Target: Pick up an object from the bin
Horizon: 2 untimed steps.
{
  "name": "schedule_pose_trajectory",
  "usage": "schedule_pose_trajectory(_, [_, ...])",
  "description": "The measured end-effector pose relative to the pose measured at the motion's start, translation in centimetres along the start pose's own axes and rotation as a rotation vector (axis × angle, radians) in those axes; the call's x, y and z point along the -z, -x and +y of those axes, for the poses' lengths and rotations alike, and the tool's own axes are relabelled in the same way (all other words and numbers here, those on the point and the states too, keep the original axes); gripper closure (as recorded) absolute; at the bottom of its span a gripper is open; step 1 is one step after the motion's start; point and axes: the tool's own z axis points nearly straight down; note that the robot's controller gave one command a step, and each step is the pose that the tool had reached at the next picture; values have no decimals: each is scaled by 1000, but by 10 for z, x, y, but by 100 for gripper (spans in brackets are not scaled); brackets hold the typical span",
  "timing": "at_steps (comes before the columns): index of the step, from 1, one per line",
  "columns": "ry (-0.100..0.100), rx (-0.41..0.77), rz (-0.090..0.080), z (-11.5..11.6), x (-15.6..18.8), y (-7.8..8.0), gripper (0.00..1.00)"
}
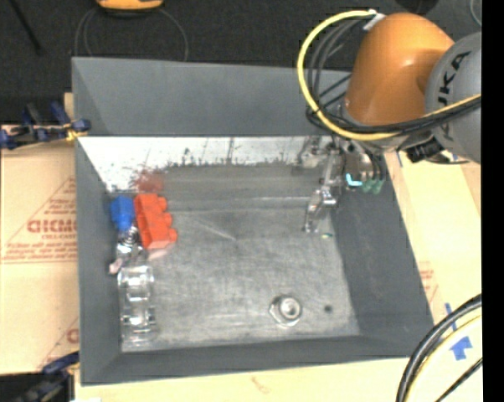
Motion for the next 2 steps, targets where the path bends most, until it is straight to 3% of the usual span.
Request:
schedule_pose_trajectory(1, [-2, 314, -1, 15, -113, 6, 0])
schedule_pose_trajectory(2, [-5, 397, -17, 21, -161, -26, 0])
